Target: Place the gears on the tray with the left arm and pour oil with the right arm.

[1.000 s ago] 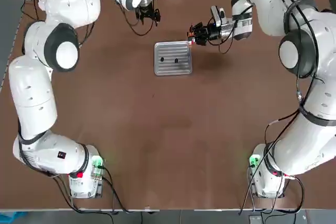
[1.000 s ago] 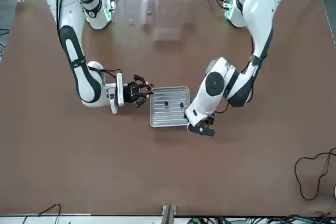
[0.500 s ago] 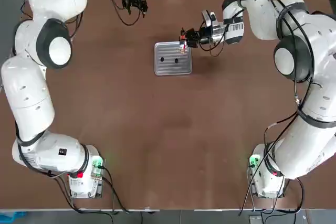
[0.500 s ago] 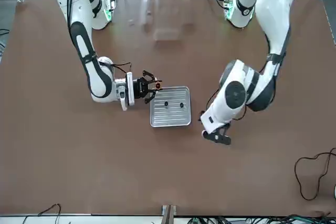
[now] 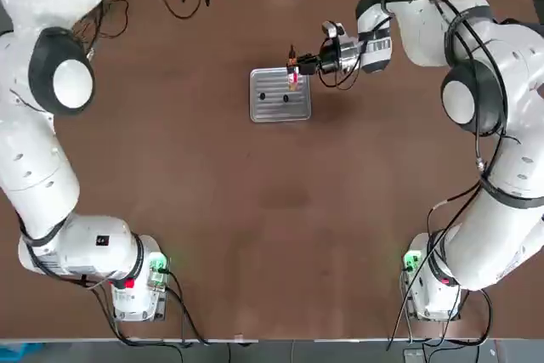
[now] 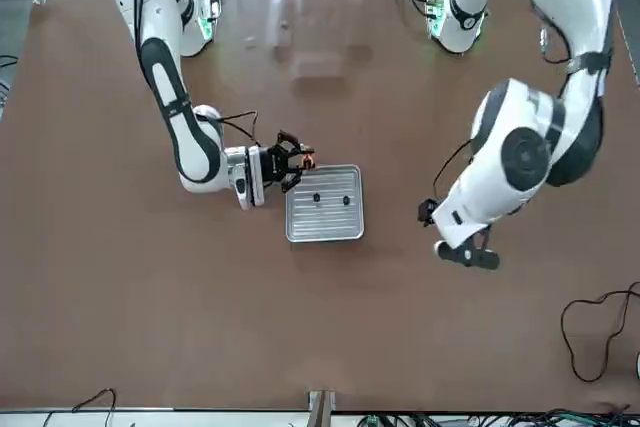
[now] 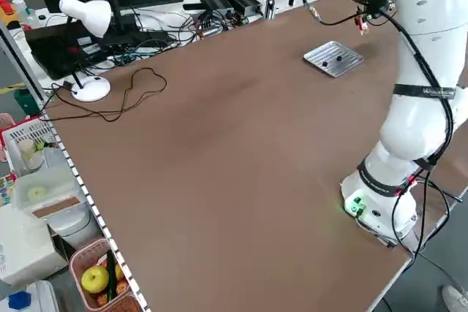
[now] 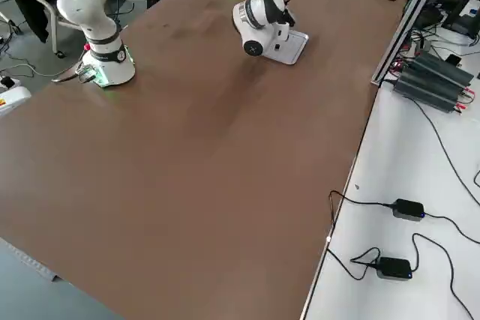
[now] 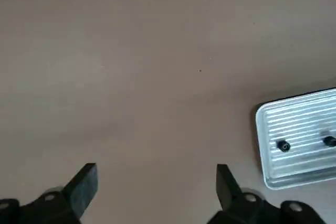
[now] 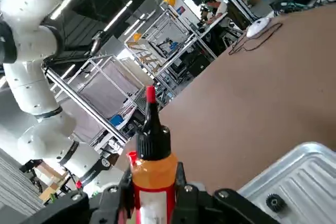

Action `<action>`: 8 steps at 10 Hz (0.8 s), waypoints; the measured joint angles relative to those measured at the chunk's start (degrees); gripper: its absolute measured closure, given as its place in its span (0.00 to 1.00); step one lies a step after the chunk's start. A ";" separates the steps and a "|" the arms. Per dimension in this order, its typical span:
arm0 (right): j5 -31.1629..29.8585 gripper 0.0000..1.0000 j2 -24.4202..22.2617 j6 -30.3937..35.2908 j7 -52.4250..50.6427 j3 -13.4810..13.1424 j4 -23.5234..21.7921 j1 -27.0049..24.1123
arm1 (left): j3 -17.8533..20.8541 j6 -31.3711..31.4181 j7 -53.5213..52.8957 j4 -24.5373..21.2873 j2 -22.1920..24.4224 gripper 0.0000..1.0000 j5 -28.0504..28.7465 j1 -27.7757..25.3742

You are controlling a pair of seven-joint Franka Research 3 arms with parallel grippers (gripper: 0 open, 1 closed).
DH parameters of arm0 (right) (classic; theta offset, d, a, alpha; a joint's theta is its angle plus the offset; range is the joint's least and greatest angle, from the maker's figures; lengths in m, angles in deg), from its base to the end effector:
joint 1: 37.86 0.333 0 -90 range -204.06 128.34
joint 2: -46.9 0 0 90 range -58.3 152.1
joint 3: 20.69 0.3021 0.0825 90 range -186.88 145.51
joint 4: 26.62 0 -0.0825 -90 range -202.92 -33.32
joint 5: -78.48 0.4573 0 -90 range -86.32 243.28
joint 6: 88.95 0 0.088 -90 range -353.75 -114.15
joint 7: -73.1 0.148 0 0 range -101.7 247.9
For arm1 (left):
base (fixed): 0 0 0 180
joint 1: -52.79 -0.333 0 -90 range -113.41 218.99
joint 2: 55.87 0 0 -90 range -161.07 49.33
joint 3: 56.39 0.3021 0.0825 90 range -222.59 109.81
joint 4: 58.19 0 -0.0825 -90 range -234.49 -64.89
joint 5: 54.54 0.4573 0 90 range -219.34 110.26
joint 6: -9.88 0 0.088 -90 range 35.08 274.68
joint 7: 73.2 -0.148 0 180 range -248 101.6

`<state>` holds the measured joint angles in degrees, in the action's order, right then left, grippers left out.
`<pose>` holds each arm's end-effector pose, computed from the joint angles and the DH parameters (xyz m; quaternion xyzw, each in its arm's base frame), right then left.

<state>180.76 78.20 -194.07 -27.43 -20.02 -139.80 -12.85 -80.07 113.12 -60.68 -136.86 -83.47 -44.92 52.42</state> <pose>0.5377 0.3887 0.1390 -0.6624 -0.3238 -0.2214 0.6383 0.7157 -0.2399 0.3845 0.9955 -0.0934 -0.0101 0.0095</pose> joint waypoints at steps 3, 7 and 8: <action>0.10 0.69 0.00 -0.46 9.68 0.00 0.15 0.78 | 3.40 -5.44 -4.74 0.00 4.90 0.00 -2.25 -0.42; 0.39 0.69 0.00 -1.48 23.31 0.01 0.24 1.58 | 6.90 -10.56 -8.71 -0.94 11.30 0.00 -3.72 -2.11; 0.41 0.69 0.03 -2.00 25.94 0.01 0.23 1.94 | 6.99 -10.84 -8.71 -2.42 13.16 0.00 -3.94 -3.29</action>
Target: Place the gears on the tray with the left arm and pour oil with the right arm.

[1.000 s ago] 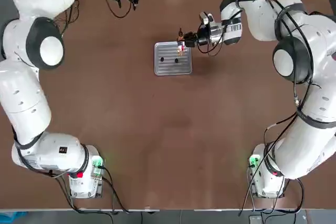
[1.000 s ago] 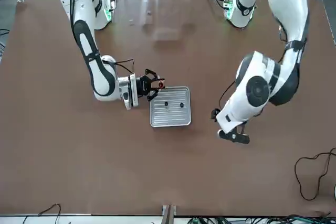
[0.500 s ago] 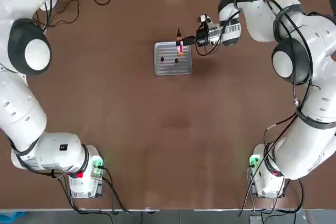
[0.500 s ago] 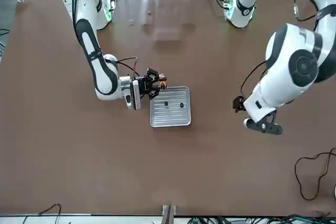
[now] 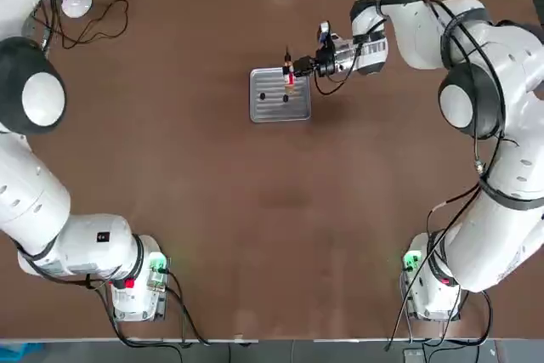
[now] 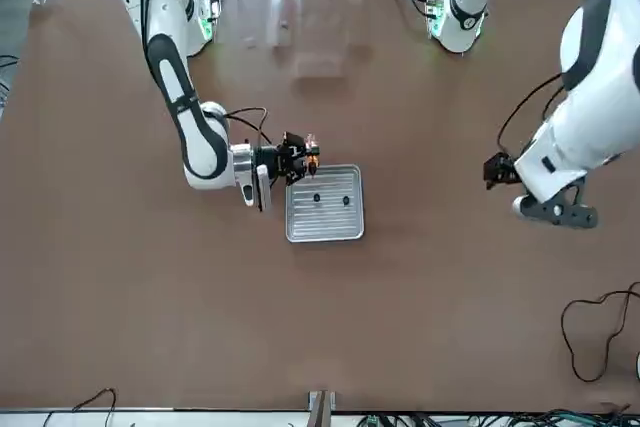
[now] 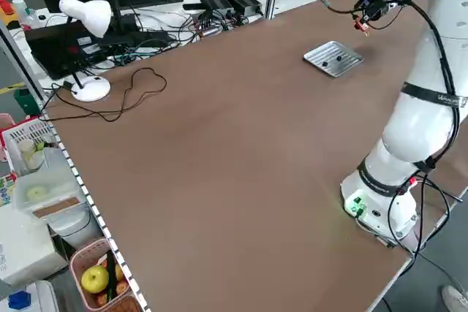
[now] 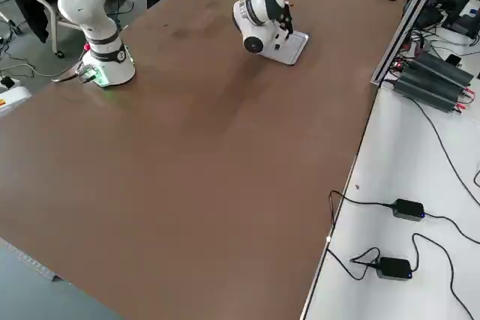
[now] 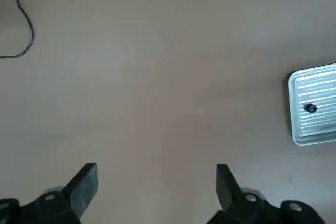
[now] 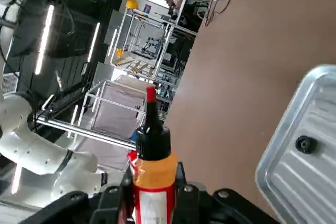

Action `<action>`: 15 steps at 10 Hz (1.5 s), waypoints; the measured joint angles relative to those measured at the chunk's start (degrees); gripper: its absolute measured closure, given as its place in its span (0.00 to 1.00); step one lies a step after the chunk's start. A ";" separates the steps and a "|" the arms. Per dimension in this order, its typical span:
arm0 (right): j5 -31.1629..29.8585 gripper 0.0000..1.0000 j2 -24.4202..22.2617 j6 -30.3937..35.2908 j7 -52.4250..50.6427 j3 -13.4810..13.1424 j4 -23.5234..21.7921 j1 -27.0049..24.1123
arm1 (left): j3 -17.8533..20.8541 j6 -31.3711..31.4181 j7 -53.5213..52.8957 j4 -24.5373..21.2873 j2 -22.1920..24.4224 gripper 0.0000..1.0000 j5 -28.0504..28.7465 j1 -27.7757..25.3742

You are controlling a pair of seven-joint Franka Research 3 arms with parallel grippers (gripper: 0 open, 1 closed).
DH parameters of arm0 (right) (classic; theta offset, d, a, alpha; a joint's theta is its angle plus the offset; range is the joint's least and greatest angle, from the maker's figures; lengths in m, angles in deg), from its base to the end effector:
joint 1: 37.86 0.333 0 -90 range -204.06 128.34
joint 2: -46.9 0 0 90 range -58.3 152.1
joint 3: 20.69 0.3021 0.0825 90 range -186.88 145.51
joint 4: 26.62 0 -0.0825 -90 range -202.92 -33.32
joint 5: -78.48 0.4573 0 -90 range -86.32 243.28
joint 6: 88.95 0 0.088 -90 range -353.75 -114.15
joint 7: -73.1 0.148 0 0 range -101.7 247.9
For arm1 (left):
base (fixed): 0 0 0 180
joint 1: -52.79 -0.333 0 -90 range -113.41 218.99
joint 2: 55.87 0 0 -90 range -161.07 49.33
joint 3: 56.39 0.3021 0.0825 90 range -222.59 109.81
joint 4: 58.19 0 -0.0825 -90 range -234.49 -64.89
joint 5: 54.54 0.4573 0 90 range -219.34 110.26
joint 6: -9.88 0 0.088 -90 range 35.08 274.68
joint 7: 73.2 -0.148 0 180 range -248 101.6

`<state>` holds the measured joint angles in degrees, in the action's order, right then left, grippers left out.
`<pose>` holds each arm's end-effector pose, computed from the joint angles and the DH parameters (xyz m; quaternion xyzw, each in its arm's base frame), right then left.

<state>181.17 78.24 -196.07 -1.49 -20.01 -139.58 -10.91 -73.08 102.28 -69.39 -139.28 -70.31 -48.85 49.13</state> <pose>0.5295 0.4045 0.1367 -0.7249 -0.1729 -0.0700 0.6631 0.6856 -0.1257 0.4968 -0.9965 0.0800 0.0199 0.0167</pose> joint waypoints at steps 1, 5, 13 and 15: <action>0.04 0.69 0.19 -0.69 2.68 0.01 -0.03 0.44 | 0.37 -0.07 -0.02 -1.73 1.89 0.00 -0.20 -0.88; 0.15 0.69 0.54 -1.87 17.49 0.00 -0.05 0.90 | 8.89 -1.17 -5.16 -3.73 5.74 0.00 -2.12 0.75; 0.41 0.69 3.29 -1.71 35.73 0.03 2.69 1.78 | 21.17 -3.36 -8.13 -3.28 8.25 0.00 -3.59 8.35; 0.44 0.69 4.11 -1.17 39.07 0.05 2.95 2.12 | 21.08 -3.37 -8.10 -3.28 8.25 0.00 -3.59 8.49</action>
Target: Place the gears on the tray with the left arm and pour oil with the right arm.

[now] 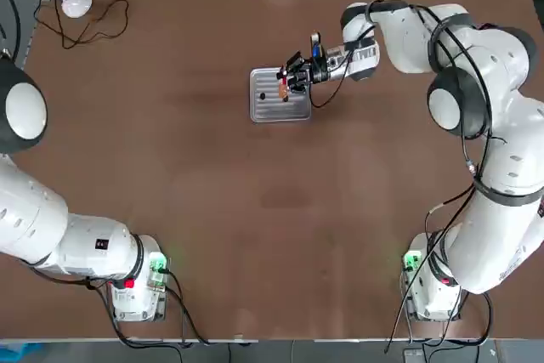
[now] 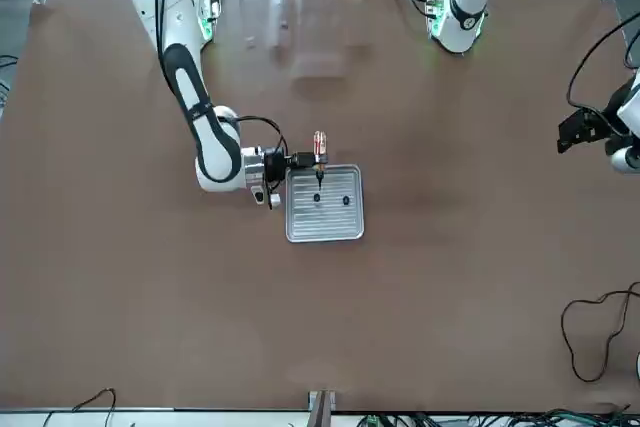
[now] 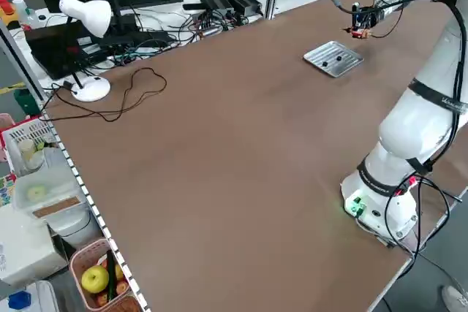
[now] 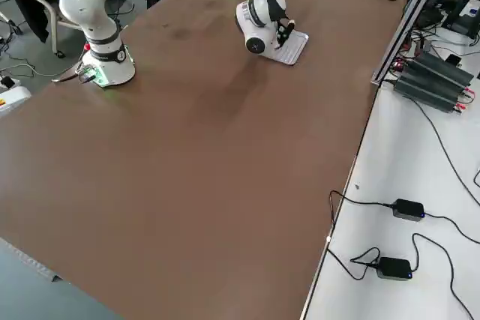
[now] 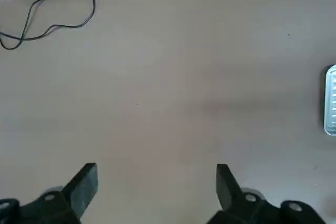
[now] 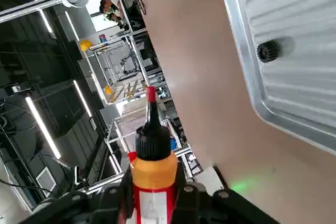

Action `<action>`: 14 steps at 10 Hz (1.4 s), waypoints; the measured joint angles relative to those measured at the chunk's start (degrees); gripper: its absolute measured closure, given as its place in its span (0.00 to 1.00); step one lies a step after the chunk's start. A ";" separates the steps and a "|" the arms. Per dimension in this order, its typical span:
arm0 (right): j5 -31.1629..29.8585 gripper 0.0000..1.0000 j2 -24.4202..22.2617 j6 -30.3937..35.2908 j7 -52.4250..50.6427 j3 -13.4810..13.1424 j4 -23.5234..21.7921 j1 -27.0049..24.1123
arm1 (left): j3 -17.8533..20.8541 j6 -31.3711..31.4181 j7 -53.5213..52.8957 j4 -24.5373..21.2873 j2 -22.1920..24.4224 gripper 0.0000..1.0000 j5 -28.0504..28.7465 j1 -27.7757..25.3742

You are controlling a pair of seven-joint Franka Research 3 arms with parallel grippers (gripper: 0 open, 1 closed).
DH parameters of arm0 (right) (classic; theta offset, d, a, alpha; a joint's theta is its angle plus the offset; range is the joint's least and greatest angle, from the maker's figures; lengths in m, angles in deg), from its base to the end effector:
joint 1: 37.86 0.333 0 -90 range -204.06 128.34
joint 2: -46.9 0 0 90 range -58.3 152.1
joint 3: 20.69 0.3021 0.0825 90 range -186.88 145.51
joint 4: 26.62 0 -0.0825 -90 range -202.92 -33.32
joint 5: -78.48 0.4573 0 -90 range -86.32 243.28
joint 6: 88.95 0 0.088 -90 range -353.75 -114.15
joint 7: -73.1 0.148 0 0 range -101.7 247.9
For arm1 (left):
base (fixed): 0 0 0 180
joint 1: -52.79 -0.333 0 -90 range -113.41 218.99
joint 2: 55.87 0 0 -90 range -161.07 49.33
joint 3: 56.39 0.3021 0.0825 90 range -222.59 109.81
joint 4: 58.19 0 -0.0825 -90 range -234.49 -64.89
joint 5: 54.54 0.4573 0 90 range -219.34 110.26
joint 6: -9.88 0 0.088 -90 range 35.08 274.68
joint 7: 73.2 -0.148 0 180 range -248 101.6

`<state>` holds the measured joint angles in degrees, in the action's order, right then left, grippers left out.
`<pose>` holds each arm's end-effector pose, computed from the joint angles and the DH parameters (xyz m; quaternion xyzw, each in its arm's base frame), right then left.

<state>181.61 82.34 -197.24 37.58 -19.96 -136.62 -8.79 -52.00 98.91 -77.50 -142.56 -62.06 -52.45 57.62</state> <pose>0.5223 0.4259 0.1098 -0.7472 0.0791 0.1674 0.6383 0.6566 -0.0017 0.5525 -0.9988 0.0414 0.0139 0.0219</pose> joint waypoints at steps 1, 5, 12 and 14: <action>0.00 0.69 0.19 0.70 2.82 0.00 0.04 0.08 | 0.00 0.00 0.02 0.00 0.00 0.00 0.00 0.05; 0.00 0.69 0.54 1.15 11.18 0.01 0.11 0.43 | 0.11 -0.02 1.81 0.00 0.00 0.00 0.00 -0.11; 0.00 0.69 0.96 1.15 24.89 -0.02 0.01 0.74 | 0.07 -0.15 4.36 0.05 0.00 0.00 -1.62 -0.03; 0.00 0.69 0.97 1.15 24.98 -0.02 -0.01 0.74 | 0.09 -1.63 6.81 -0.01 0.17 0.00 -3.98 -0.36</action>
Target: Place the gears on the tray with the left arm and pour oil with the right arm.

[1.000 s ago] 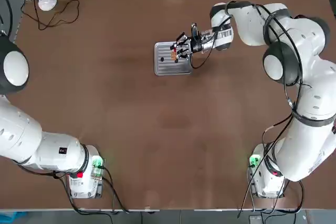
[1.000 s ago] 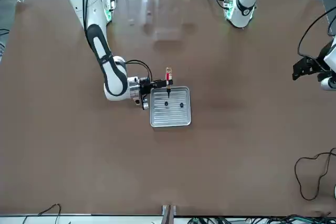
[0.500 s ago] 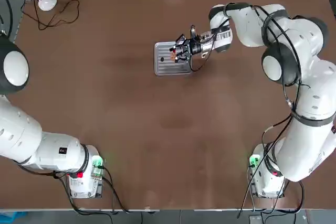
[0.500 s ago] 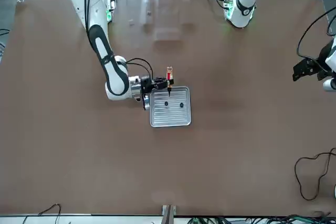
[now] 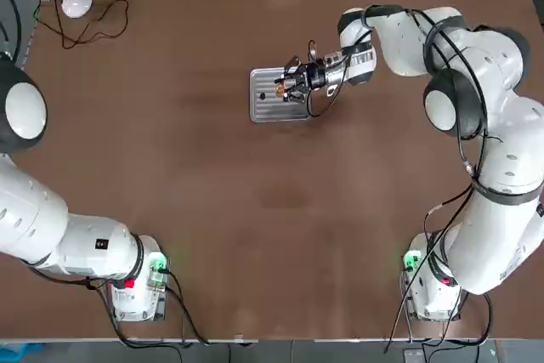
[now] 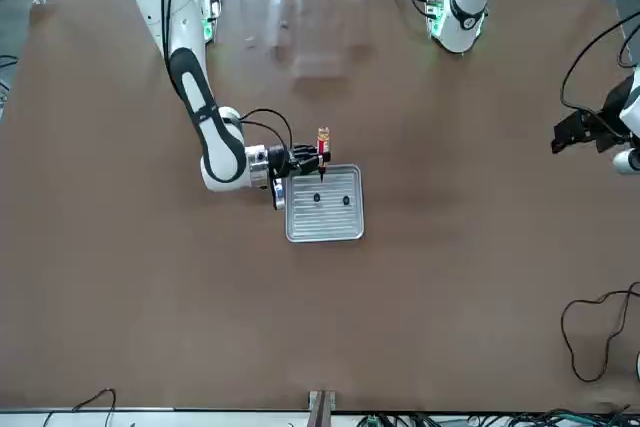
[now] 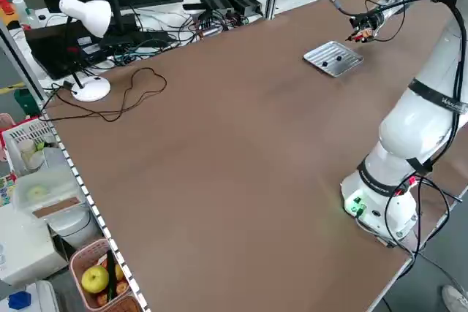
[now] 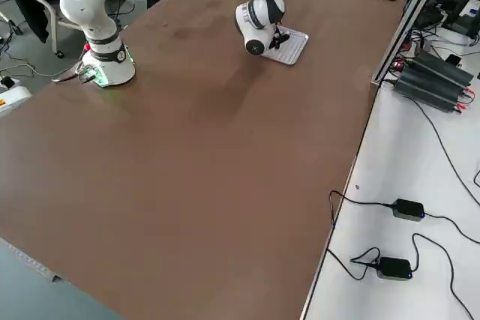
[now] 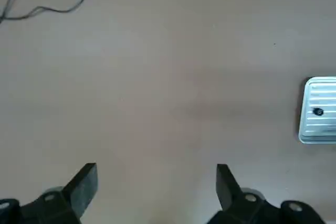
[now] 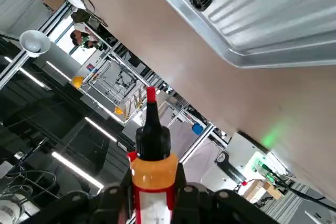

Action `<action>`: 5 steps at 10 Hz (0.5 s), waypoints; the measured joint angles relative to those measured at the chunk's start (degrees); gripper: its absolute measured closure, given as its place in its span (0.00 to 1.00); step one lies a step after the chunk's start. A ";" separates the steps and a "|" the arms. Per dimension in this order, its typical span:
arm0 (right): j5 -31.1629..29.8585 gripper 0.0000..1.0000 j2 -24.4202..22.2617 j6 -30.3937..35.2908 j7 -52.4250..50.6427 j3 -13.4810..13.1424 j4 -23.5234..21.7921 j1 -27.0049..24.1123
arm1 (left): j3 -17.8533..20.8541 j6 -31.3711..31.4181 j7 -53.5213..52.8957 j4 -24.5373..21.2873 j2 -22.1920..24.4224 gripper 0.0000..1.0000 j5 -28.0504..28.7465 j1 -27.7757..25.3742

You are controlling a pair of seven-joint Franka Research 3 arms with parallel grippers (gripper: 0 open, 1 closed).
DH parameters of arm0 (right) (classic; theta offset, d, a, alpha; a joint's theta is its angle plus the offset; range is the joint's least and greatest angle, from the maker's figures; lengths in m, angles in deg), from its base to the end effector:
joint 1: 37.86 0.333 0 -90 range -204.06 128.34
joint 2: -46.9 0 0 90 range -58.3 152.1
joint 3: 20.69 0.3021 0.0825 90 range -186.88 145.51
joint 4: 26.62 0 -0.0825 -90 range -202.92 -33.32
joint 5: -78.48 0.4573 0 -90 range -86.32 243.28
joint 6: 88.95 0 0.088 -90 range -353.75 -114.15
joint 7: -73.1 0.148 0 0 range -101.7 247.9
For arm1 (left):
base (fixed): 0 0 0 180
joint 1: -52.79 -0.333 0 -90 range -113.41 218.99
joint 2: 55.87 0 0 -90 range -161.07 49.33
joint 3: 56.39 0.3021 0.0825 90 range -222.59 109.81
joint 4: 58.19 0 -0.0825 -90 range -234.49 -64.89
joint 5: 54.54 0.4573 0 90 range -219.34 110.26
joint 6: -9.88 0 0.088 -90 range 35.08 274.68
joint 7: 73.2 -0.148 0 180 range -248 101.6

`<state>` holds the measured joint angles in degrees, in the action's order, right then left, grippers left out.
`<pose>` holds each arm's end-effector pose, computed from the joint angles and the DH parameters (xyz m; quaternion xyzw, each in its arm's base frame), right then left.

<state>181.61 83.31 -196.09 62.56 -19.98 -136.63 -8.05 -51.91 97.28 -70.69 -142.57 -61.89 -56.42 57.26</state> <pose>0.5115 0.4322 0.1008 -0.7100 0.2348 0.3160 0.5838 0.6517 -0.0069 0.5519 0.9994 0.0216 -0.0263 0.0117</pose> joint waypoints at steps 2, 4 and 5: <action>-0.01 0.69 0.00 -0.08 -0.52 -0.11 0.00 0.01 | -0.76 -0.93 1.68 -0.49 1.13 0.00 -0.11 0.13; -2.52 0.69 -0.02 -0.22 -2.16 -1.11 0.14 -0.34 | -2.00 -0.98 2.14 -1.65 2.39 0.00 -0.11 0.26; -6.32 0.69 -0.15 -0.19 -2.60 -1.59 0.46 -1.64 | -2.12 -0.98 2.14 -1.84 2.61 0.00 -0.11 0.32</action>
<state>175.29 83.16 -196.28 59.96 -21.57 -136.16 -9.69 -54.03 96.30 -68.55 -144.41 -59.28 -56.54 57.58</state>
